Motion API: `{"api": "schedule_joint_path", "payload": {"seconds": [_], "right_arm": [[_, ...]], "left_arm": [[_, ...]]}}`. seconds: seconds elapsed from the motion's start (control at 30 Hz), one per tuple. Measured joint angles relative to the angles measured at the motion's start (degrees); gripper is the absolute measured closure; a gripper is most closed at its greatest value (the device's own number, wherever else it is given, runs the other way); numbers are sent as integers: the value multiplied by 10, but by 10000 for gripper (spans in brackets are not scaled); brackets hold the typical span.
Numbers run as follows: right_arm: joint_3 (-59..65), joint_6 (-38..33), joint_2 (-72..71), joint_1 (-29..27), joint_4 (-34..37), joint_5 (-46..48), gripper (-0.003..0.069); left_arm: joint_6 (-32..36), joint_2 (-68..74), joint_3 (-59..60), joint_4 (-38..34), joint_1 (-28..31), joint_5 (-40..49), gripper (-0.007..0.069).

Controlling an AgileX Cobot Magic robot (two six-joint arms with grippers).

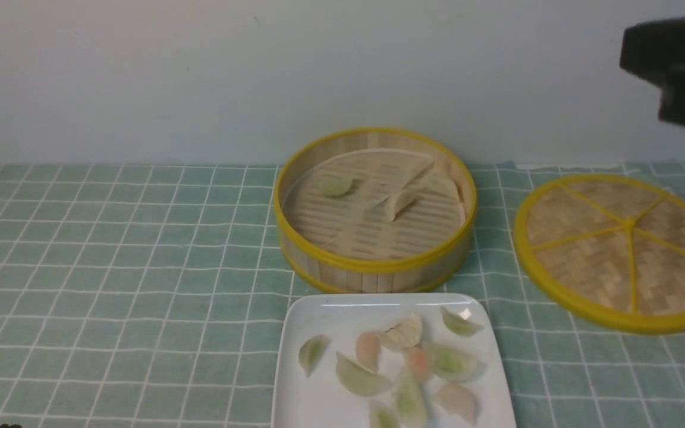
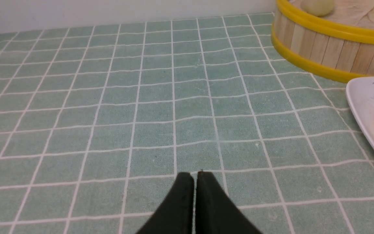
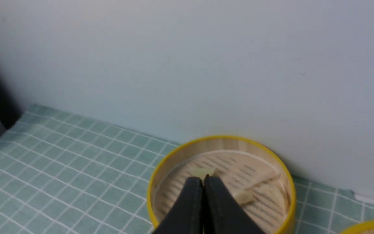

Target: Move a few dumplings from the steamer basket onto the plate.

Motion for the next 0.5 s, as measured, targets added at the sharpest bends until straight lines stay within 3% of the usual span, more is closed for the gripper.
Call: {"api": "schedule_joint_path", "payload": {"seconds": [0.2, 0.5], "right_arm": [[118, 4, -59, 0, 3, -126, 673], [139, -4, -78, 0, -31, -216, 673]], "left_arm": [[0, 0, 0, 0, 0, 0, 631], [0, 0, 0, 0, 0, 0, 631]]}}
